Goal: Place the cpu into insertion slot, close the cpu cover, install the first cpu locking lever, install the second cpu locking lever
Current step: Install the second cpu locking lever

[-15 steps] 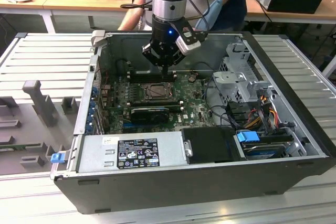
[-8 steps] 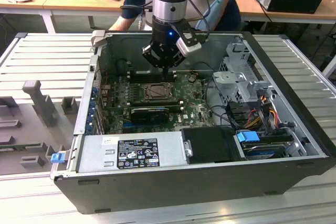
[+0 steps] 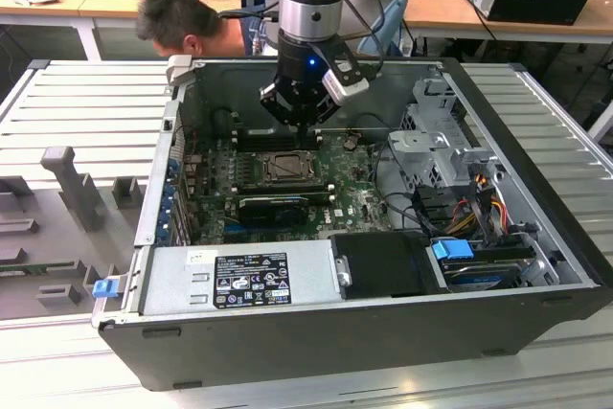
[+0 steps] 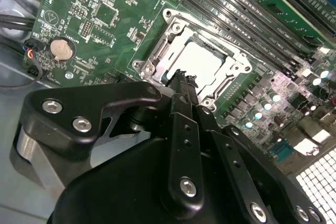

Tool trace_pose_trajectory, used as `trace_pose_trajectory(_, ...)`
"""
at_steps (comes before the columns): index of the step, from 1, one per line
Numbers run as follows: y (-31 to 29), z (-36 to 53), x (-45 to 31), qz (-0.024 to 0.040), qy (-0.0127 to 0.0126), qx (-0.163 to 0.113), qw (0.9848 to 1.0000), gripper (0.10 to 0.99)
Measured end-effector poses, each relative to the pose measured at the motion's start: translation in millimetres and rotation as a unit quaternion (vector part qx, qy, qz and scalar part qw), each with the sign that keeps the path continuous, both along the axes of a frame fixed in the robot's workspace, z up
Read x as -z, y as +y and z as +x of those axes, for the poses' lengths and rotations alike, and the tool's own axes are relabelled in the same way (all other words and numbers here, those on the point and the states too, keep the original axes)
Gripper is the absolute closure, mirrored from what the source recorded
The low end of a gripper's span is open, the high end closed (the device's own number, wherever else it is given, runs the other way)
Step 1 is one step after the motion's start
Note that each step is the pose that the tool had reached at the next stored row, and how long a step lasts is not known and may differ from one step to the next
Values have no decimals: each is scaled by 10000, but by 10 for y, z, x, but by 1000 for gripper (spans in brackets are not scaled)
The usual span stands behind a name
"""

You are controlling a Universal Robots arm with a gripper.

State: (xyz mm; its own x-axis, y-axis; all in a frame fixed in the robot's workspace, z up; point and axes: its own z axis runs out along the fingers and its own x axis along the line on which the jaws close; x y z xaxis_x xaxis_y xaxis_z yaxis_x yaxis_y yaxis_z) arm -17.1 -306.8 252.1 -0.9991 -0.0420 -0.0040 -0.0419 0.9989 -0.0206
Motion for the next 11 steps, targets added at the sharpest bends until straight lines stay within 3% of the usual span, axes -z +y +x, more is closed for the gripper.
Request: trace_pose_trajectory(11, -187, 0, 0, -10, 1, 1, 10000, 980)
